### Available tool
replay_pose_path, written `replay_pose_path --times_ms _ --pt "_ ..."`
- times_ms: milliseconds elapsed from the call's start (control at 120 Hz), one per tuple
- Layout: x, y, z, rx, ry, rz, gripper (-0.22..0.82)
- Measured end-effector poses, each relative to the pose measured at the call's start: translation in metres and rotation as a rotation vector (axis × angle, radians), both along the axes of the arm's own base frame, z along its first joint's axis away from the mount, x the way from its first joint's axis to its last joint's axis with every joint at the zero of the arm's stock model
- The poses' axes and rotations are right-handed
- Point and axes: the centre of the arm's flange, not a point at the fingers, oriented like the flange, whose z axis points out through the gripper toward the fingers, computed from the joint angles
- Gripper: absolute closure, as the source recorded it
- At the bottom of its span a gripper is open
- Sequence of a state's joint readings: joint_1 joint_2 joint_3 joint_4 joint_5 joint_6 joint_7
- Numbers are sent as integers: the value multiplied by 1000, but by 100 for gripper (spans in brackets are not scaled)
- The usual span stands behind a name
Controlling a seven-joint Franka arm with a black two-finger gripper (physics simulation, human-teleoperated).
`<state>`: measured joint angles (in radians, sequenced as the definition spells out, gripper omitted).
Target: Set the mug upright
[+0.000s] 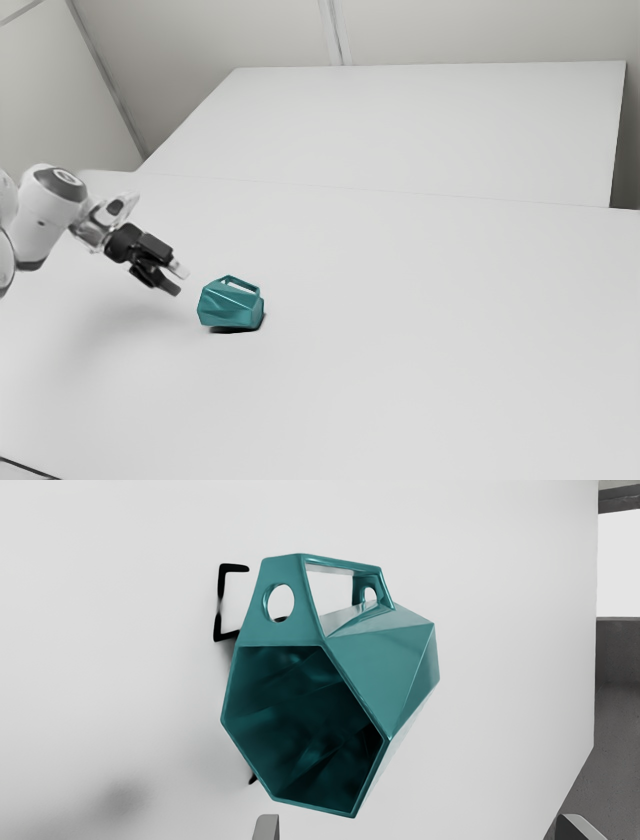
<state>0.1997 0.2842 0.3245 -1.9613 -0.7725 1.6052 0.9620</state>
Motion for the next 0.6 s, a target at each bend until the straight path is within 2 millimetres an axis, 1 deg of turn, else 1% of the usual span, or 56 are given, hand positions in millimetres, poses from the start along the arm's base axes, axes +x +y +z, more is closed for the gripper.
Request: replay_pose_path --times_ms 50,133,183,400,525,600 --pt "0 -7 -5 -41 -19 7 0" --pt "3 -13 -8 -79 -46 20 0" --pt "1 -17 -13 -96 -45 27 0" --pt "0 -35 -26 -125 -44 18 0" --pt "-3 -40 -33 -127 -38 18 0" --pt "-6 -41 -41 -136 -28 29 0"
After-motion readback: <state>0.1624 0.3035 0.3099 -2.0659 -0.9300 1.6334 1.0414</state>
